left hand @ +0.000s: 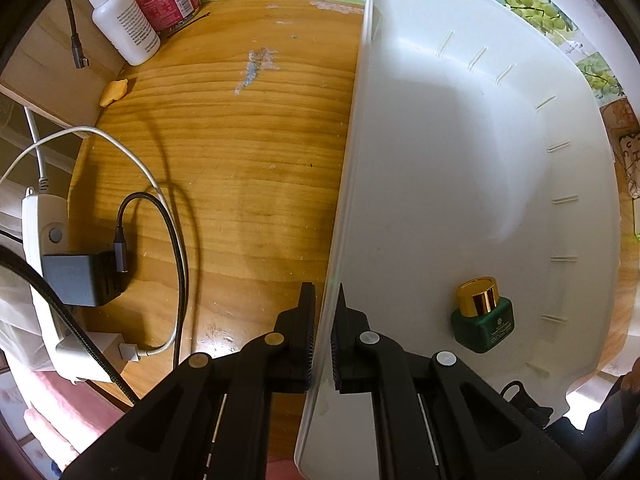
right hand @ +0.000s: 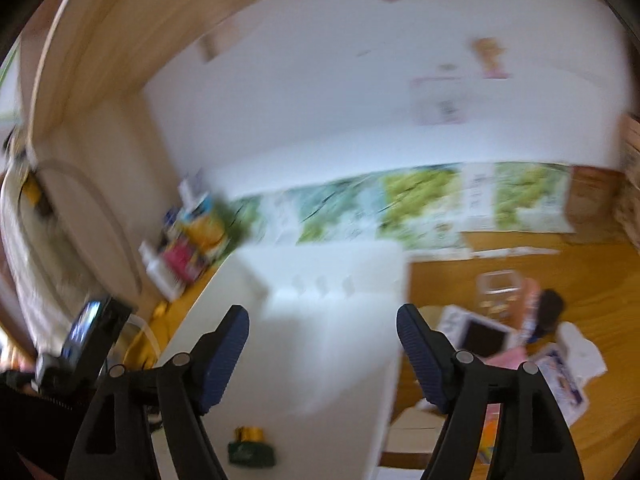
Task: Organize rigid objects
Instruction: 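Carry the green jar into the tray with the right tool and release it, then grasp the Rubik's cube with the right tool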
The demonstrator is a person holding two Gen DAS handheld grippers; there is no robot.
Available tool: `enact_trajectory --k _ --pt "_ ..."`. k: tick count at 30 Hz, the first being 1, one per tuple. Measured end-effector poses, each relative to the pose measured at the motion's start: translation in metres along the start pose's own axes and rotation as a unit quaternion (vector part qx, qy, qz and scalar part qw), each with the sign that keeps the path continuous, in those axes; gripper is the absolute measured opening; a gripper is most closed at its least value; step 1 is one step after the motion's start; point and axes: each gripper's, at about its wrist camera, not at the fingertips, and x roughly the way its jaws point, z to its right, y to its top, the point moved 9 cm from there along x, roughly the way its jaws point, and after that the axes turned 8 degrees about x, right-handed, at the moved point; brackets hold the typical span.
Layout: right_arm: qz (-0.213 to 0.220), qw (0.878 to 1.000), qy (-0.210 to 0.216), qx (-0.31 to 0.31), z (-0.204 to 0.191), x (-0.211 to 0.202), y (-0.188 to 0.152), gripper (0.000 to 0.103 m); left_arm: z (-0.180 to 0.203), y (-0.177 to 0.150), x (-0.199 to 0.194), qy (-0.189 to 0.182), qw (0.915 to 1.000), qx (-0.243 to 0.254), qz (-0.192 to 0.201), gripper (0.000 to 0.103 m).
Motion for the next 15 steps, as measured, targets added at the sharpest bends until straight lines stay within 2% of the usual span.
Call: enact_trajectory --k 3,6,12,15 --pt "0.028 0.998 -0.030 0.052 0.035 -0.012 0.009 0.081 0.000 0.000 0.002 -0.001 1.0000 -0.001 -0.003 0.007" --pt "0.033 0.994 -0.061 0.082 0.069 -0.017 0.005 0.081 -0.001 0.000 0.004 -0.003 1.0000 -0.003 -0.007 0.007" --pt "0.003 0.982 -0.119 0.149 0.129 -0.023 -0.013 0.083 -0.003 -0.001 0.006 -0.011 0.9998 -0.014 -0.006 0.009" --pt "-0.019 0.974 -0.131 0.185 0.145 -0.023 -0.027 0.083 -0.007 -0.002 0.006 -0.012 0.9996 -0.022 -0.007 0.009"
